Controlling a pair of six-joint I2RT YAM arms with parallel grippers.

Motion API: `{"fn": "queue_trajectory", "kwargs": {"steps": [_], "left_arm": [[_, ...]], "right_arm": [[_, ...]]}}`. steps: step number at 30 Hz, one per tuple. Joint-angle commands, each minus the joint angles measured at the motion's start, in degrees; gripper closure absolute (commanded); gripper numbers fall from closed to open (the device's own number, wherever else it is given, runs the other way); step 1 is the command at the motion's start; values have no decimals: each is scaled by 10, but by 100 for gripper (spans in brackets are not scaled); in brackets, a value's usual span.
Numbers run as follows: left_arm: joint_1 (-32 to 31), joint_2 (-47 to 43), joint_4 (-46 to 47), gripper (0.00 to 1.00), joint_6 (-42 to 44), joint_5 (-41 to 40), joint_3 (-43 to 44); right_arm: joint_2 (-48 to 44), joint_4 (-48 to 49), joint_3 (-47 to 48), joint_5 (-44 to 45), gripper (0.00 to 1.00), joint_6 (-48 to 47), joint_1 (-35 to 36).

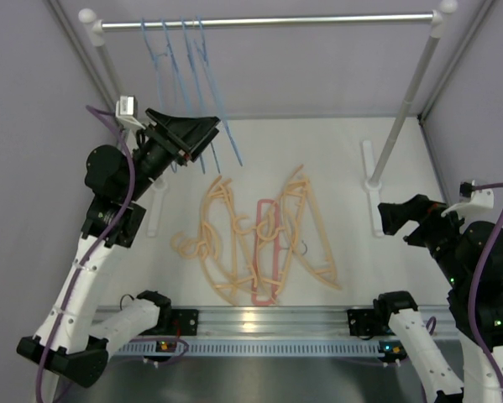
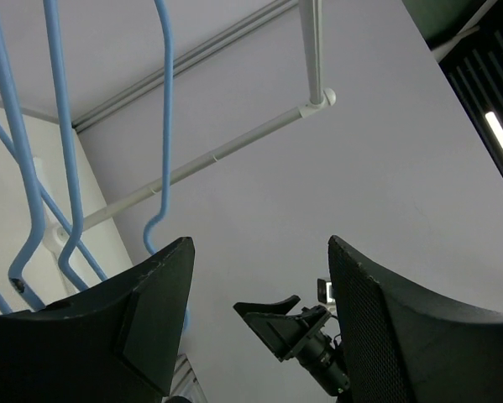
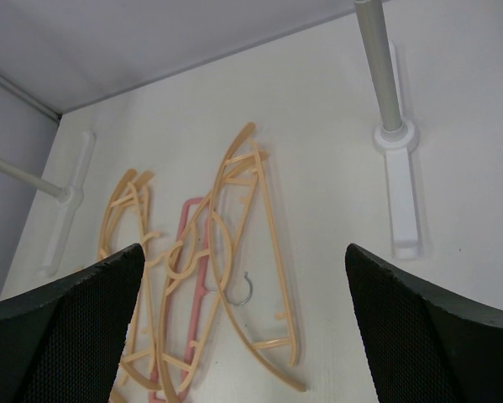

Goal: Organize the hangers

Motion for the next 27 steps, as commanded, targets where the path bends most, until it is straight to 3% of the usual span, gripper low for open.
{"fn": "queue_trajectory", "kwargs": {"steps": [1, 11, 22, 27], "left_arm": [[2, -25, -6, 30, 28, 17, 3], [2, -69, -69, 30, 73, 37, 14], [2, -111, -241, 31, 235, 114, 46], [3, -138, -297, 32, 291, 141, 7]], "right_arm": [[0, -15, 14, -7, 1, 1, -5], [13, -12, -1, -31, 1, -5, -5], [43, 74, -110, -133, 1, -6, -5], [49, 108, -167, -145, 1, 0, -3]]}}
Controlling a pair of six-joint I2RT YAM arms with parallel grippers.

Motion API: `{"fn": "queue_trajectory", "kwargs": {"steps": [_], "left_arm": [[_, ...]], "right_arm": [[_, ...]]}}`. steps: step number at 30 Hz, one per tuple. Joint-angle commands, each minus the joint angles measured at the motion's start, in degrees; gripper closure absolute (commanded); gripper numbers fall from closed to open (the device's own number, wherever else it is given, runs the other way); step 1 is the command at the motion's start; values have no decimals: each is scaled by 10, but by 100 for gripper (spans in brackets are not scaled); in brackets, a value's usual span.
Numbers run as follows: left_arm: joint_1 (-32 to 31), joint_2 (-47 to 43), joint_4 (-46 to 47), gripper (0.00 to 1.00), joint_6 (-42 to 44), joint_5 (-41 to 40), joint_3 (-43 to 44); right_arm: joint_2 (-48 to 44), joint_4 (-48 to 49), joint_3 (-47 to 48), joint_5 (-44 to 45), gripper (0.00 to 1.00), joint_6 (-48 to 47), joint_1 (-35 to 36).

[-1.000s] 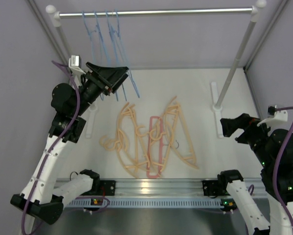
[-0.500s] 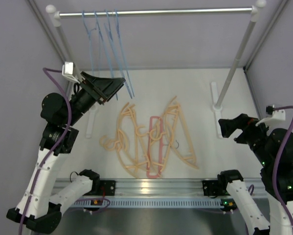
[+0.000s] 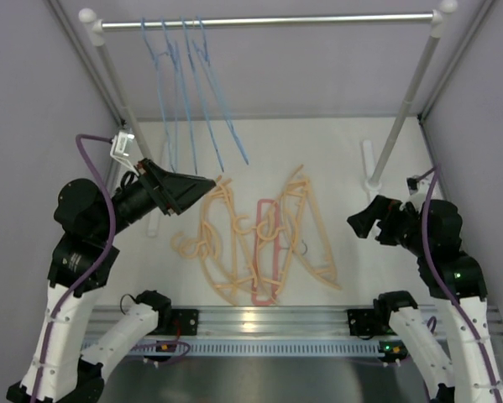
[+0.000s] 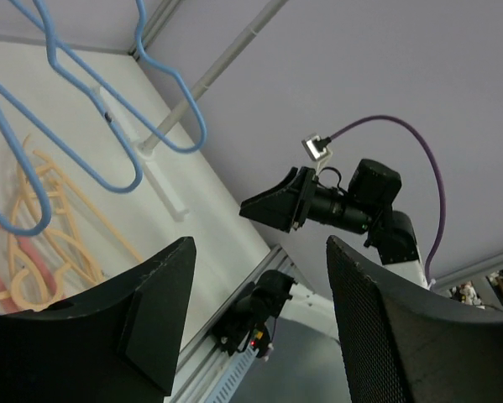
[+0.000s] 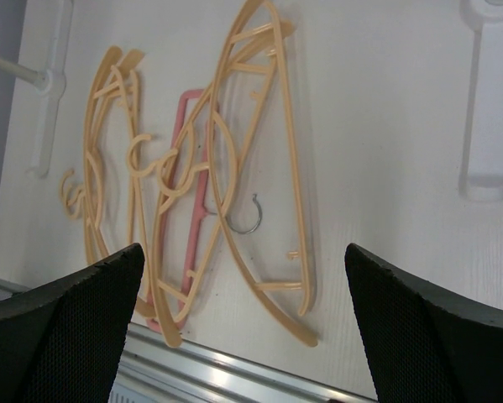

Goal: Organize the hangers

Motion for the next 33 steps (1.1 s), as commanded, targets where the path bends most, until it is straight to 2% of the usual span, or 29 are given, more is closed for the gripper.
{"fn": "queue_trajectory", "kwargs": {"steps": [1, 4, 6, 7, 11, 14, 17, 18, 21, 25, 28, 33], "left_arm": [[3, -28, -61, 32, 70, 33, -24], [2, -45, -69, 32, 76, 34, -71], [3, -60, -68, 32, 77, 40, -107], [2, -71, -69, 32, 77, 40, -119], [2, -88, -70, 32, 77, 49, -168], [3, -95, -71, 33, 63, 50, -213], [2, -105, -70, 33, 63, 43, -274], [2, -108, -70, 33, 63, 40, -289], [2, -111, -69, 33, 65, 27, -333], [3, -108, -68, 33, 72, 6, -358], [2, -97, -51, 33, 70, 5, -374], [1, -76, -23, 33, 71, 2, -399]], "right_arm": [[3, 78, -25, -23, 1, 2, -1], [12, 106, -51, -14, 1, 13, 24], [25, 117, -66, 26, 1, 31, 73], [37, 128, -72, 50, 0, 37, 125], [77, 147, -82, 194, 2, 81, 246], [91, 170, -106, 222, 9, 93, 281], [104, 210, -147, 225, 19, 102, 299], [110, 223, -157, 227, 26, 104, 306], [148, 258, -181, 259, 33, 118, 348], [207, 291, -185, 318, 36, 132, 419], [263, 311, -183, 339, 38, 138, 446], [299, 335, -187, 357, 42, 141, 469]]}}
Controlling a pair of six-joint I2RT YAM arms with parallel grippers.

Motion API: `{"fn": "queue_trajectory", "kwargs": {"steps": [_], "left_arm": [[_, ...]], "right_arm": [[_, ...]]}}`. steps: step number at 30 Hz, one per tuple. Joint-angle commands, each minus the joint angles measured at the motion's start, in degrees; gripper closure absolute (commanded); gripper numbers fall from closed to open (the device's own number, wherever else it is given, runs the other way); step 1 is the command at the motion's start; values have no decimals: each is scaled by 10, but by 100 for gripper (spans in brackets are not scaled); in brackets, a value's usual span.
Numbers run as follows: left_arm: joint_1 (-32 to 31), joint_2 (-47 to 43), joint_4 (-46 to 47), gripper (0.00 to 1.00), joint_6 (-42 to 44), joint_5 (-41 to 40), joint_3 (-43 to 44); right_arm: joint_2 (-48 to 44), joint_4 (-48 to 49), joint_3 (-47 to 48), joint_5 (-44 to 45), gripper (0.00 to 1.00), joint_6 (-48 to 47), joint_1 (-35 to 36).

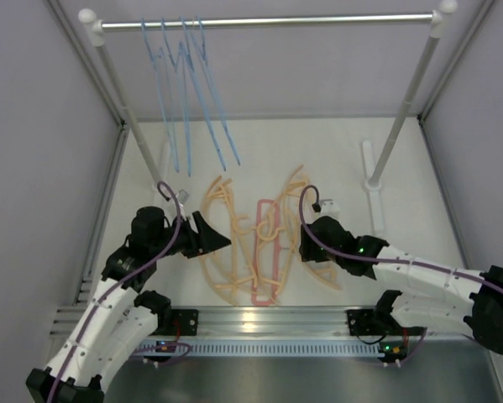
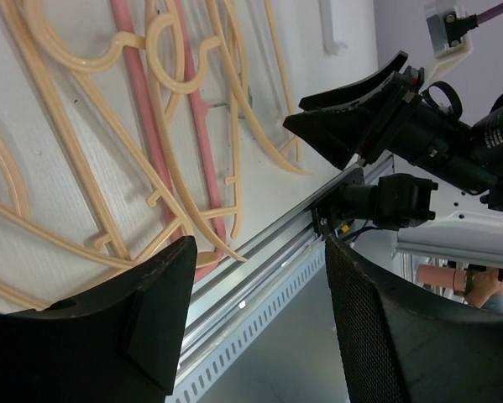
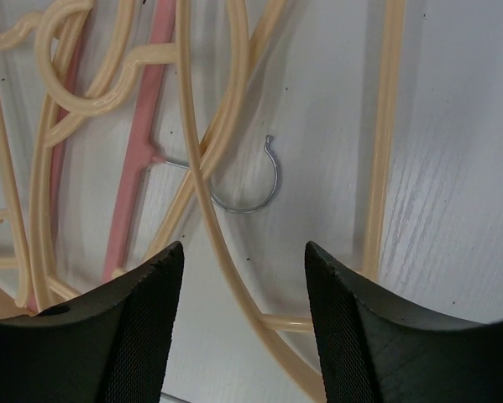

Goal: Organize the hangers

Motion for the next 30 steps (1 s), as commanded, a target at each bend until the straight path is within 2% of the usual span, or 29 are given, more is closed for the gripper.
{"fn": "queue_trajectory", "kwargs": {"steps": [1, 24, 30], "left_arm": [[1, 14, 50, 33, 10, -5, -18], [-2, 80, 124, 34, 2, -1, -62], [-3, 87, 131, 34, 4, -4, -72]], "right_arm": [[12, 64, 1, 42, 43, 10, 21], [99, 121, -32, 48, 56, 11, 64], [125, 145, -36, 40, 63, 7, 65]]}}
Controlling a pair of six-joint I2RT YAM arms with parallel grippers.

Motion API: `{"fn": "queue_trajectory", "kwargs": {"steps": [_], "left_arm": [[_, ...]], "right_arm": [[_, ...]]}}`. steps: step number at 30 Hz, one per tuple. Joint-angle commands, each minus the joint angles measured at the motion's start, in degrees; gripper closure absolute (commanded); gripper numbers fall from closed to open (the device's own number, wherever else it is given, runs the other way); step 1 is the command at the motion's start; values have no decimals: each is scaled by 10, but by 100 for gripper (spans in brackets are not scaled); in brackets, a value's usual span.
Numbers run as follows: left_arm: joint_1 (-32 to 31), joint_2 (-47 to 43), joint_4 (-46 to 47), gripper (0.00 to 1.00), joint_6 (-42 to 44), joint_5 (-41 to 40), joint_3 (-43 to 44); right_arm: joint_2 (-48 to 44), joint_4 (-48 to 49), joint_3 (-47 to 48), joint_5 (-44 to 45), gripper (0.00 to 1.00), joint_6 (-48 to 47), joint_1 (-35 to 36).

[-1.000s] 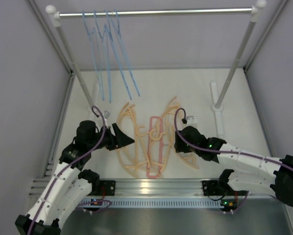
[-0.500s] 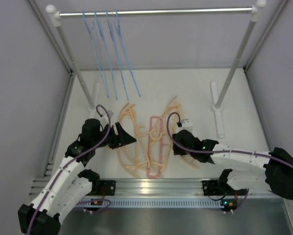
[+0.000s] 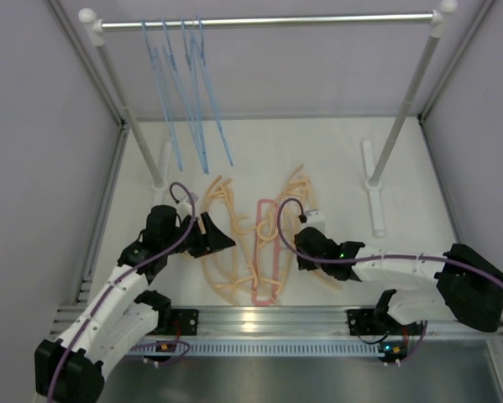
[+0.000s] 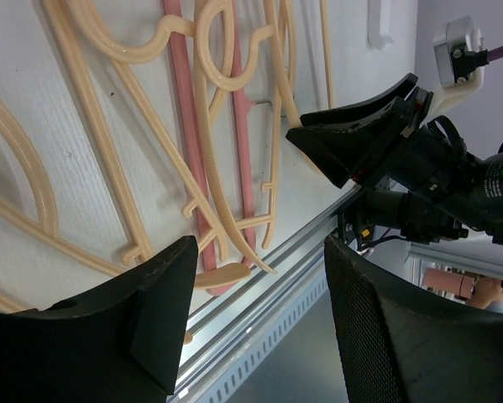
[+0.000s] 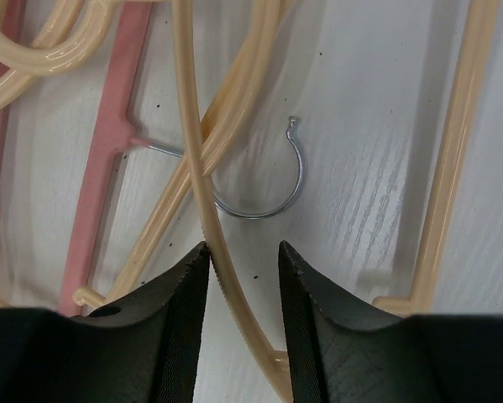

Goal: Organize the hangers

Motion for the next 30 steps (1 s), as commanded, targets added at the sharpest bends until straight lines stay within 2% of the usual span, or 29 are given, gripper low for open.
{"fn": "queue_trajectory", "kwargs": {"steps": [1, 8, 14, 18, 30], "left_arm": [[-2, 5, 38, 34, 6, -1, -7], [-3, 10, 38, 35, 9, -7, -16], [-3, 5, 38, 35, 7, -12, -20], [-2, 6, 38, 36, 6, -12, -22], [-3, 6, 38, 36, -1, -16, -20]], "right_arm": [[16, 50, -3, 9, 64, 1, 13], [28, 71, -10, 1, 70, -3, 13], [21, 64, -13, -1, 89, -9, 14], [-15, 52, -12, -5, 100, -10, 13], [-186, -67, 63, -27, 100, -20, 11]]}}
